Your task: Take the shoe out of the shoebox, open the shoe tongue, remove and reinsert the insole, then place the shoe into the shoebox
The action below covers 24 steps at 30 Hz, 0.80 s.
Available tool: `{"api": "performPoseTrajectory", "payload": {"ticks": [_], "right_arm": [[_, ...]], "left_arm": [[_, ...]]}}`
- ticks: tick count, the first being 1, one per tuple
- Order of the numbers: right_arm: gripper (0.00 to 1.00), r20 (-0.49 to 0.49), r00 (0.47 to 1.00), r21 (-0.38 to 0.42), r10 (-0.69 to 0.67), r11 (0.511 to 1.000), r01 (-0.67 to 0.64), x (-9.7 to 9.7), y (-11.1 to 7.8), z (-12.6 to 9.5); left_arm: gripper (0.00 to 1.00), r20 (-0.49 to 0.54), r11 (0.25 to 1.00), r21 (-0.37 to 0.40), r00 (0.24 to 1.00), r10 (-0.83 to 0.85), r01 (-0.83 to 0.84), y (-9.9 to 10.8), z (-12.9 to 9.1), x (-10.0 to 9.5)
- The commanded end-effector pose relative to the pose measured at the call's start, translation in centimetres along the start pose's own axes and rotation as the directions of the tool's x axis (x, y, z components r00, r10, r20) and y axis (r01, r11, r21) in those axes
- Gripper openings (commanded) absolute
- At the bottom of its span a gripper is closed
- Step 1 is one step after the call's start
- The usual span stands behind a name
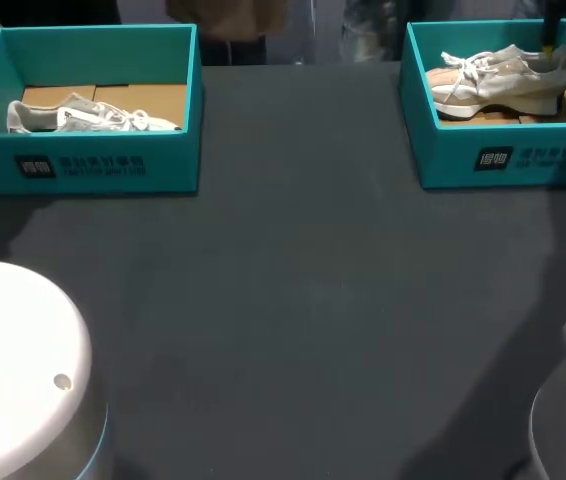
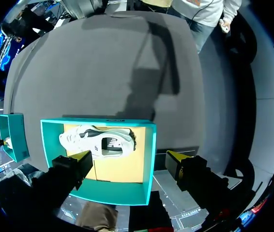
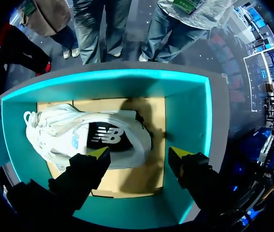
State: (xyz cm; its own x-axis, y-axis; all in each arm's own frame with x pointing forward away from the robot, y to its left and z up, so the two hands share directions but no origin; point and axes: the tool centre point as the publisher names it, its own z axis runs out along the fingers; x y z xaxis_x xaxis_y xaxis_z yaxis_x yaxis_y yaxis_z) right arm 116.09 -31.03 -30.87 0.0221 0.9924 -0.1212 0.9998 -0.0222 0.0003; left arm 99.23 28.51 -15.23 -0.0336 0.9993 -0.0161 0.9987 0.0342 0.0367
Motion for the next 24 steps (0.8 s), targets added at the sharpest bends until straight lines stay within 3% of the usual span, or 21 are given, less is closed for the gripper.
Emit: {"api": "performPoseTrajectory", "payload": {"ticks": [1,24], "right_arm": [[0.77,-0.007,1.0,-0.003,0.005,1.0,-0.005,0.1,0.2,1.1],[0.73,-0.042,0.998,0.034,0.045,0.998,-0.043,-0.8,0.4,4.8]], "left_arm": [[1.0,-0.002,1.0,0.001,1.0,0.001,-0.001,0.1,-0.1,0.0],[1.0,-0.002,1.0,0.001,1.0,0.001,-0.001,0.1,-0.1,0.0]]}}
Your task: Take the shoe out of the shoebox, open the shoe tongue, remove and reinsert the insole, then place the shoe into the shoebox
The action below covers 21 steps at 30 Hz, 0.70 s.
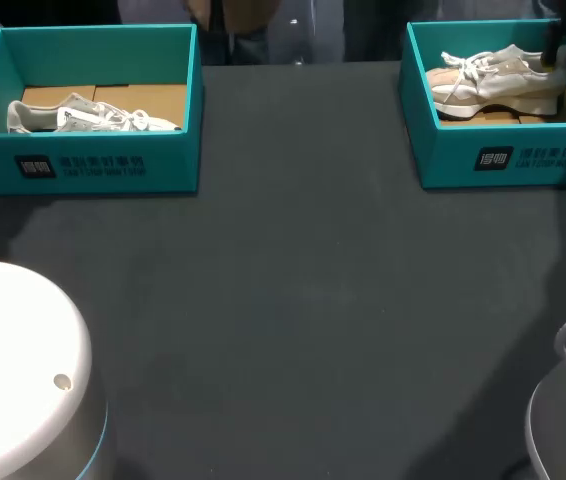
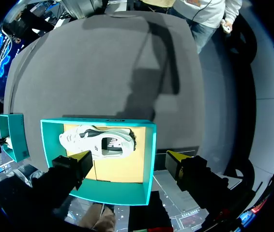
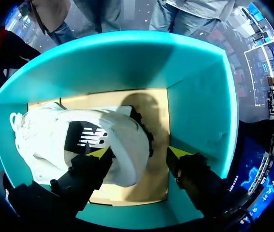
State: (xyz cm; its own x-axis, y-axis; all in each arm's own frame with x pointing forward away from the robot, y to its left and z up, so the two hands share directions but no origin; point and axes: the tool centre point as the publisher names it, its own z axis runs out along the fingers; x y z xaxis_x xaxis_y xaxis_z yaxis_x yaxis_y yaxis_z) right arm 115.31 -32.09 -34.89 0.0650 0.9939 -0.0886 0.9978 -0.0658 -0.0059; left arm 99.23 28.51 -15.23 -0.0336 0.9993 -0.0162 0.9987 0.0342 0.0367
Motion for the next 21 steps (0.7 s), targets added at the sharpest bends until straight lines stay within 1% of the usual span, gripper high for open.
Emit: {"api": "performPoseTrajectory", "payload": {"ticks": [1,5,14,17,18,20,21], "right_arm": [[0.73,-0.011,1.0,0.023,0.002,1.0,-0.002,-0.2,1.2,0.8],[0.74,-0.017,1.0,0.031,0.0,1.0,0.0,0.1,1.5,1.3],[0.72,-0.028,1.0,0.051,0.013,0.999,-0.012,0.4,1.8,2.2],[0.68,-0.029,0.999,0.055,0.021,0.998,-0.019,0.4,1.9,2.3],[0.64,-0.029,0.999,0.056,0.022,0.998,-0.02,0.4,1.9,2.3],[0.5,-0.029,0.999,0.058,0.023,0.998,-0.021,0.4,1.9,2.4],[0.49,-0.029,0.999,0.059,0.023,0.998,-0.022,0.4,1.9,2.4]], "left_arm": [[1.0,-0.002,1.0,0.001,1.0,0.001,-0.001,0.1,-0.1,0.0],[1.0,-0.002,1.0,0.001,1.0,0.001,-0.001,0.1,-0.1,0.0],[1.0,-0.002,1.0,0.001,1.0,0.001,-0.001,0.1,-0.1,0.0],[1.0,-0.002,1.0,0.001,1.0,0.001,-0.001,0.1,-0.1,0.0],[1.0,-0.002,1.0,0.001,1.0,0.001,-0.001,0.1,-0.1,0.0],[1.0,-0.002,1.0,0.001,1.0,0.001,-0.001,0.1,-0.1,0.0],[1.0,-0.002,1.0,0.001,1.0,0.001,-0.001,0.1,-0.1,0.0]]}}
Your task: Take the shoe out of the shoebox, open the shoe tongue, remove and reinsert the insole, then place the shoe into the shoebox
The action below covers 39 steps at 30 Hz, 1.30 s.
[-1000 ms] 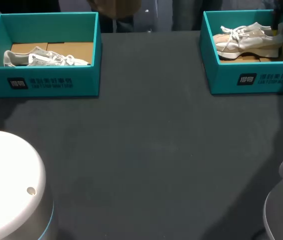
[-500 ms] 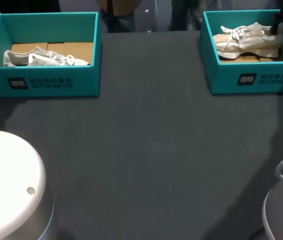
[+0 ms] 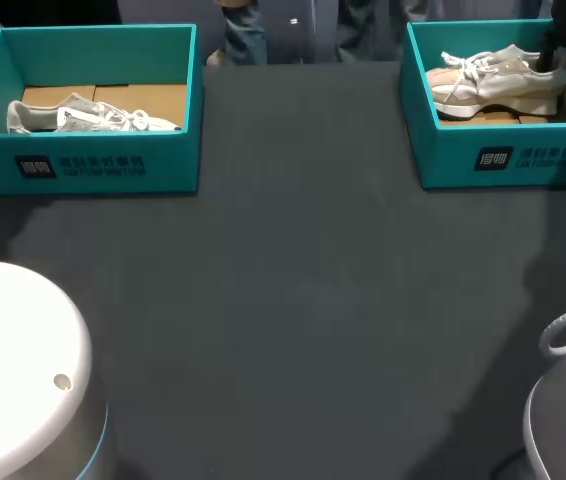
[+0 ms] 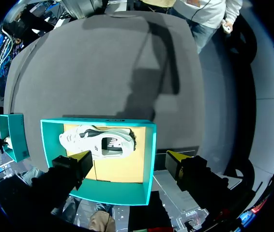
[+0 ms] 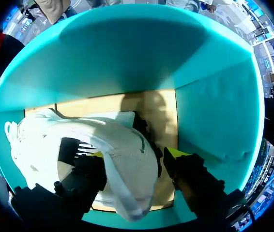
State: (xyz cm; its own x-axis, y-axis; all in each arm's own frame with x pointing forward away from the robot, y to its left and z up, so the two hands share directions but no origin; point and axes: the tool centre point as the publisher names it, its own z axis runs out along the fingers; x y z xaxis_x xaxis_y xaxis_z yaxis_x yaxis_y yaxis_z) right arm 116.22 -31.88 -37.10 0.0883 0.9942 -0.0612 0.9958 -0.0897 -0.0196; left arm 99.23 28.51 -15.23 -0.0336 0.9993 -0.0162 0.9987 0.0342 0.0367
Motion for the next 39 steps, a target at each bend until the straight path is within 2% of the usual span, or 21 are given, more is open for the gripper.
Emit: {"api": "performPoseTrajectory", "payload": {"ticks": [1,5,8,10,22,31,39], "right_arm": [[0.48,-0.002,1.0,0.044,0.001,0.999,-0.001,0.0,1.0,0.2],[0.38,-0.003,1.0,0.051,0.006,0.999,-0.005,0.1,1.0,0.3],[0.2,-0.004,1.0,0.055,0.012,0.998,-0.011,0.1,0.9,0.3],[0.0,-0.003,1.0,0.057,0.014,0.998,-0.014,0.1,0.7,0.3],[0.0,0.001,1.0,0.053,0.024,0.998,-0.024,-0.6,0.1,-1.2],[0.0,-0.002,1.0,0.058,0.02,0.998,-0.02,-1.3,-0.1,-1.2],[0.0,-0.001,1.0,0.021,-0.008,1.0,0.008,-1.3,-0.2,-2.1]], "left_arm": [[1.0,-0.002,1.0,0.001,1.0,0.001,-0.001,0.1,-0.1,0.0],[1.0,-0.002,1.0,0.001,1.0,0.001,-0.001,0.1,-0.1,0.0],[1.0,-0.002,1.0,0.001,1.0,0.001,-0.001,0.1,-0.1,0.0],[1.0,-0.002,1.0,0.001,1.0,0.001,-0.001,0.1,-0.1,0.0],[1.0,-0.002,1.0,0.001,1.0,0.001,-0.001,0.1,-0.1,0.0],[1.0,-0.002,1.0,0.001,1.0,0.001,-0.001,0.1,-0.1,0.0],[1.0,-0.002,1.0,0.001,1.0,0.001,-0.001,0.1,-0.1,0.0]]}}
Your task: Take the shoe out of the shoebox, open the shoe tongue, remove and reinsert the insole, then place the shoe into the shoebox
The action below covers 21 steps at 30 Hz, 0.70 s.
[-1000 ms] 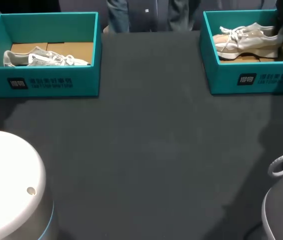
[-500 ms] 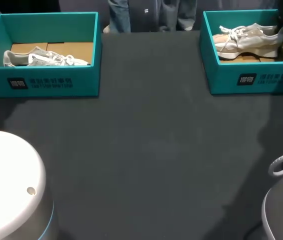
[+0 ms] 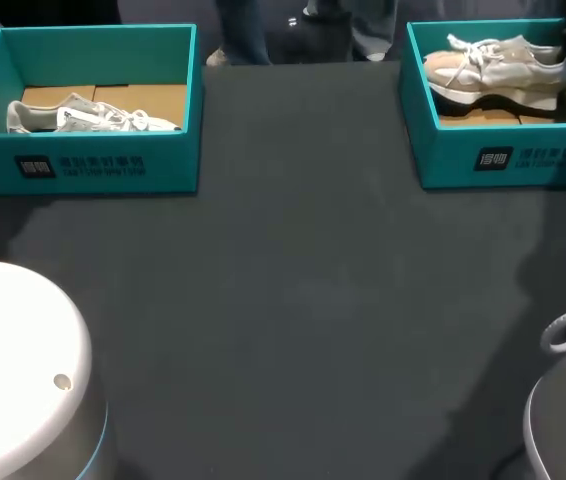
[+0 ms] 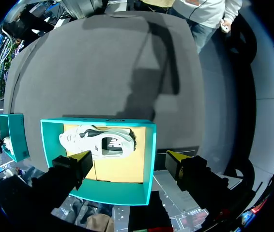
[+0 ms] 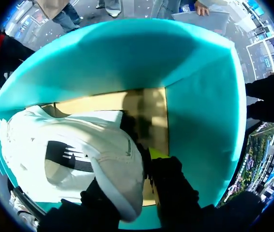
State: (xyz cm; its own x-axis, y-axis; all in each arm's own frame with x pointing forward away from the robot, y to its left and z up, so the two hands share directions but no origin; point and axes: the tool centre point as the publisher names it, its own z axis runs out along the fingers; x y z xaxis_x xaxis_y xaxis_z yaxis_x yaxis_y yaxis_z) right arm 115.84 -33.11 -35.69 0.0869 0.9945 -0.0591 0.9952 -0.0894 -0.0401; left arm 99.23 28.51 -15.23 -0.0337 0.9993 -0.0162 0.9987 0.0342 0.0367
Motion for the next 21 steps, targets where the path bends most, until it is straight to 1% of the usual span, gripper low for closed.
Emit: {"api": "performPoseTrajectory", "payload": {"ticks": [1,7,19,21], "right_arm": [[0.0,-0.002,1.0,-0.018,-0.014,1.0,0.014,0.0,0.0,-1.1],[0.0,0.01,0.999,-0.031,-0.038,0.999,0.038,-0.1,-0.4,-2.9],[0.0,0.022,0.998,-0.027,-0.051,0.998,0.051,-0.9,-1.1,-4.7],[0.0,0.019,0.999,-0.014,-0.044,0.999,0.045,-1.0,-1.1,-5.1]], "left_arm": [[1.0,-0.002,1.0,0.001,1.0,0.001,-0.001,0.1,-0.1,0.0],[1.0,-0.002,1.0,0.001,1.0,0.001,-0.001,0.1,-0.1,0.0],[1.0,-0.002,1.0,0.001,1.0,0.001,-0.001,0.1,-0.1,0.0],[1.0,-0.002,1.0,0.001,1.0,0.001,-0.001,0.1,-0.1,0.0]]}}
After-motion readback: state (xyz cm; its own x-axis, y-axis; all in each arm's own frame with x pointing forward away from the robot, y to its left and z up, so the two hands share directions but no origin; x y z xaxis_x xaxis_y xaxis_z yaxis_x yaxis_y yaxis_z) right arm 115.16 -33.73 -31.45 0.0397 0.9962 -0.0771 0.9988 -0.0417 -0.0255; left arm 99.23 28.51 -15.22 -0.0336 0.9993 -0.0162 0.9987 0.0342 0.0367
